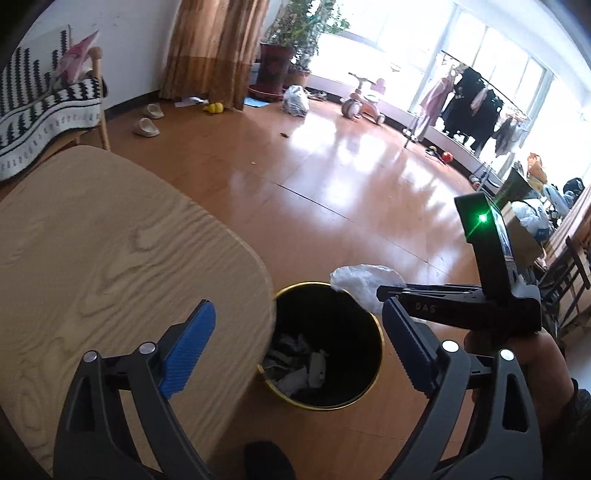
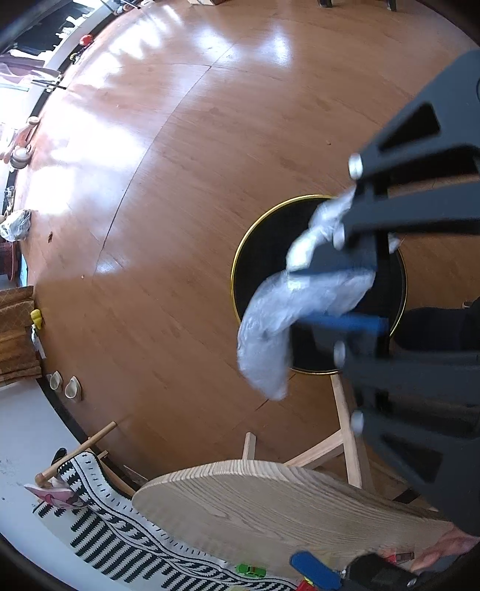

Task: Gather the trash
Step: 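Carry the plastic bag to the bin with the right tool while the left tool drops a tissue, then grasp the pink toy with the left tool while the right tool grasps the red cigarette box, then carry both to the bin and open both tools to drop them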

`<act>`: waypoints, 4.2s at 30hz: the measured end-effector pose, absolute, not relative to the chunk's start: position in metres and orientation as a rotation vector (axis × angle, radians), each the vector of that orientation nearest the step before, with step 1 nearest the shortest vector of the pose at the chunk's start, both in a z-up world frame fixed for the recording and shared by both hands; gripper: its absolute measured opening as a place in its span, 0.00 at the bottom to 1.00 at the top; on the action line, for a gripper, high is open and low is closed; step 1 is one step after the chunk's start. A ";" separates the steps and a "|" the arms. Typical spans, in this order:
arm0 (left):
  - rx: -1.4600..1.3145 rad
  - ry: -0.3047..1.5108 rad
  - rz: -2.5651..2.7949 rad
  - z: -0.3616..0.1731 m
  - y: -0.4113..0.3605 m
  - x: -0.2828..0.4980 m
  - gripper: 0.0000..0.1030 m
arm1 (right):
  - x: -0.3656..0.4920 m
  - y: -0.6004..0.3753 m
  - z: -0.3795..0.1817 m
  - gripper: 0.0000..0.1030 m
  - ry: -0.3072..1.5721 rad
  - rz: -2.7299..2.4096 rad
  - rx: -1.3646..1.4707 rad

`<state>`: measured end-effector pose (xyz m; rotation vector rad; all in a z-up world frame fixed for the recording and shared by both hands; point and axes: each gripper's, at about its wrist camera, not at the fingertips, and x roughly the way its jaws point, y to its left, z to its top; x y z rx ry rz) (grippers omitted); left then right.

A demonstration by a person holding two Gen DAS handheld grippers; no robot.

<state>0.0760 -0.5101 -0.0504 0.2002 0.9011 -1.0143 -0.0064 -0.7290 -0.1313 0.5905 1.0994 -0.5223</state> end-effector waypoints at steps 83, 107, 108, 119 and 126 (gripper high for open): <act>0.001 0.799 -0.366 0.026 -0.051 0.190 0.43 | 0.143 -0.169 -0.083 0.82 1.044 0.308 -0.056; 0.198 0.805 -0.833 -0.006 -0.364 0.112 0.43 | 0.046 -0.611 -0.077 0.83 0.941 -0.323 0.417; 0.202 0.813 -0.871 -0.012 -0.384 0.105 0.43 | 0.038 -0.625 -0.077 0.83 0.936 -0.344 0.442; 0.292 0.887 -1.089 -0.055 -0.495 0.045 0.43 | -0.015 -0.727 -0.119 0.83 1.037 -0.488 0.588; 0.302 0.915 -1.095 -0.066 -0.511 0.048 0.43 | -0.004 -0.730 -0.127 0.83 1.056 -0.494 0.606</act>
